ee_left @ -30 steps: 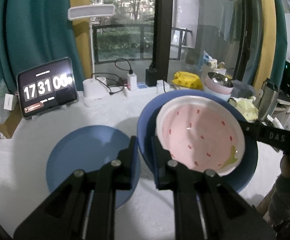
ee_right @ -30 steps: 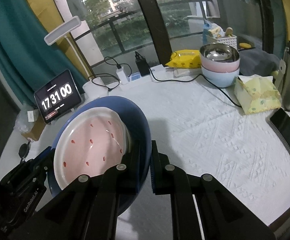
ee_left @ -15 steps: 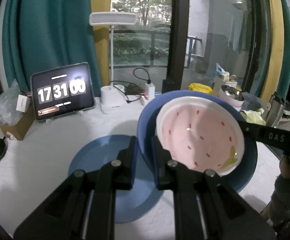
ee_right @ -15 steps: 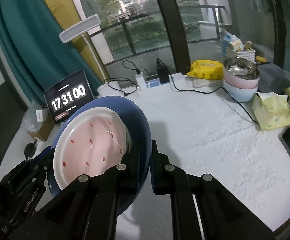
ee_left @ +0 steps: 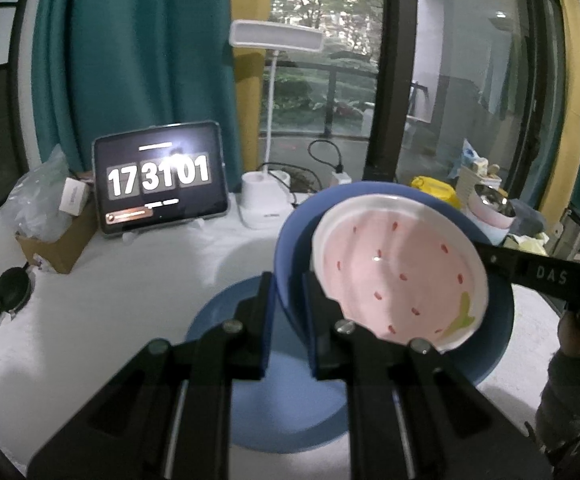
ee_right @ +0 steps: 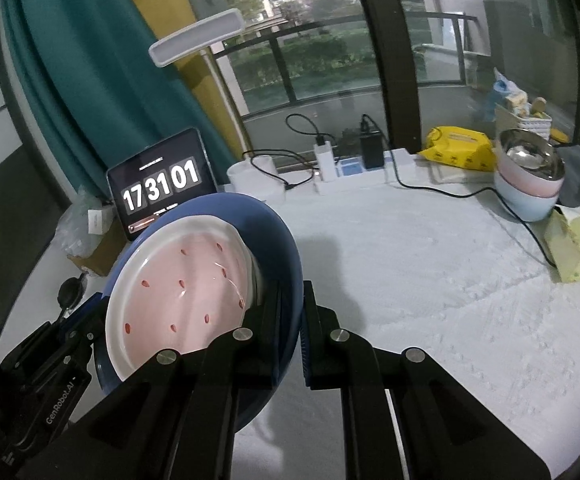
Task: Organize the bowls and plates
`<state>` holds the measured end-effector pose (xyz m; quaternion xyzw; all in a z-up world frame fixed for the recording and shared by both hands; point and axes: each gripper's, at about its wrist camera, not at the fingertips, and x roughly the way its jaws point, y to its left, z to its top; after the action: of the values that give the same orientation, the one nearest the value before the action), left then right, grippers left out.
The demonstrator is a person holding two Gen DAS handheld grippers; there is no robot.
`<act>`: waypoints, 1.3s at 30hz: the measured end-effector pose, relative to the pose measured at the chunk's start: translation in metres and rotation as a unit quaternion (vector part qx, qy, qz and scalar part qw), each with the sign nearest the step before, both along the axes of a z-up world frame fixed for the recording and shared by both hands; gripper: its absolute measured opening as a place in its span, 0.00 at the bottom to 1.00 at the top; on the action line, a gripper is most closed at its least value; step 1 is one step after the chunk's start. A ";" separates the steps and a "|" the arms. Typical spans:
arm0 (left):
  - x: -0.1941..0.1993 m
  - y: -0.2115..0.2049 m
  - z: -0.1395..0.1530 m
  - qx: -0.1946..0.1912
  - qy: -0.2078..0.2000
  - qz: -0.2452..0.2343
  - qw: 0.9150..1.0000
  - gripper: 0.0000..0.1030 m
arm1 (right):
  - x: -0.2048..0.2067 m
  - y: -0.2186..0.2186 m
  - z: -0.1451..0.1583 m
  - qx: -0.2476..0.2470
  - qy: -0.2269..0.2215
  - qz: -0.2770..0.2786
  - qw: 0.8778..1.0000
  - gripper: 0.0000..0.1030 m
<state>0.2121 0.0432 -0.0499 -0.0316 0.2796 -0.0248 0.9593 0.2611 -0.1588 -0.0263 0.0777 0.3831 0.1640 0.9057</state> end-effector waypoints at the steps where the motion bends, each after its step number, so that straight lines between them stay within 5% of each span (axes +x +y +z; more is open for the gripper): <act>1: 0.001 0.004 -0.001 -0.001 0.001 0.003 1.000 0.12 | 0.002 0.004 0.000 0.000 0.001 0.003 1.000 0.10; 39: 0.048 0.057 -0.045 -0.004 0.062 0.046 0.997 0.12 | 0.063 0.065 -0.056 -0.003 0.065 0.045 0.997 0.11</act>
<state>0.2603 0.1001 -0.0948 -0.0500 0.3364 0.0197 0.9402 0.3237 -0.0935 -0.0819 0.0683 0.4448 0.1983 0.8708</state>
